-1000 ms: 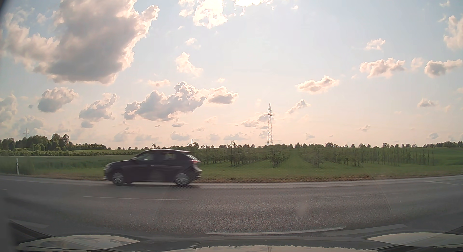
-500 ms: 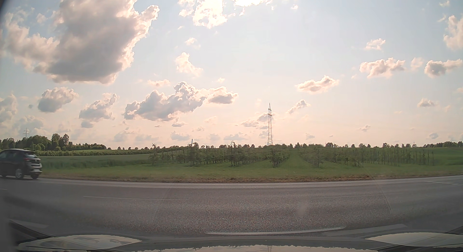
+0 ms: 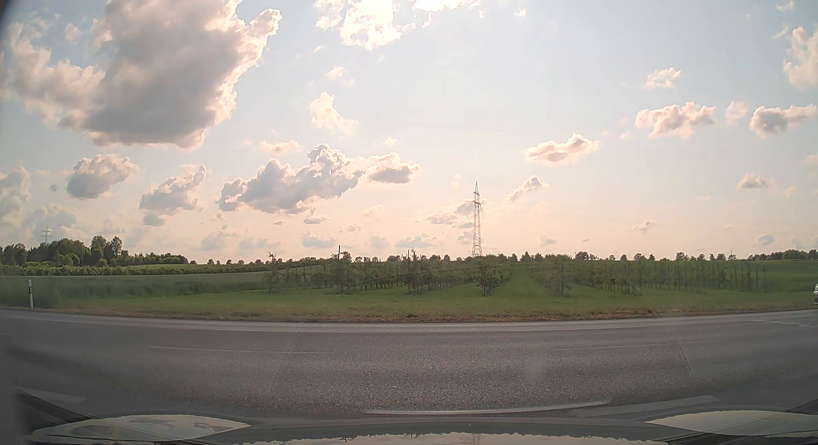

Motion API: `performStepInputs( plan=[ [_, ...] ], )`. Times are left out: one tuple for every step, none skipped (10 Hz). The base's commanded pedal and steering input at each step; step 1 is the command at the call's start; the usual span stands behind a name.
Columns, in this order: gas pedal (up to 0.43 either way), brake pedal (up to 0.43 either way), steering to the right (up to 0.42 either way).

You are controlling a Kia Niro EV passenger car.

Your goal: Follow the waypoints while adhering to traffic rules and regulations

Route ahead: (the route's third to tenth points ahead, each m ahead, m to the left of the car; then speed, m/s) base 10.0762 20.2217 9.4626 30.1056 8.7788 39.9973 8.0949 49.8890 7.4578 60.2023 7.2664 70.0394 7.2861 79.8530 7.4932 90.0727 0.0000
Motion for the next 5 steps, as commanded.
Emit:
performStepInputs(
  plan=[
    [0.000,0.323,0.000],
    [0.000,0.323,0.000],
    [0.000,0.323,0.000],
    [0.000,0.317,0.000],
    [0.000,0.317,0.000]
  ],
)
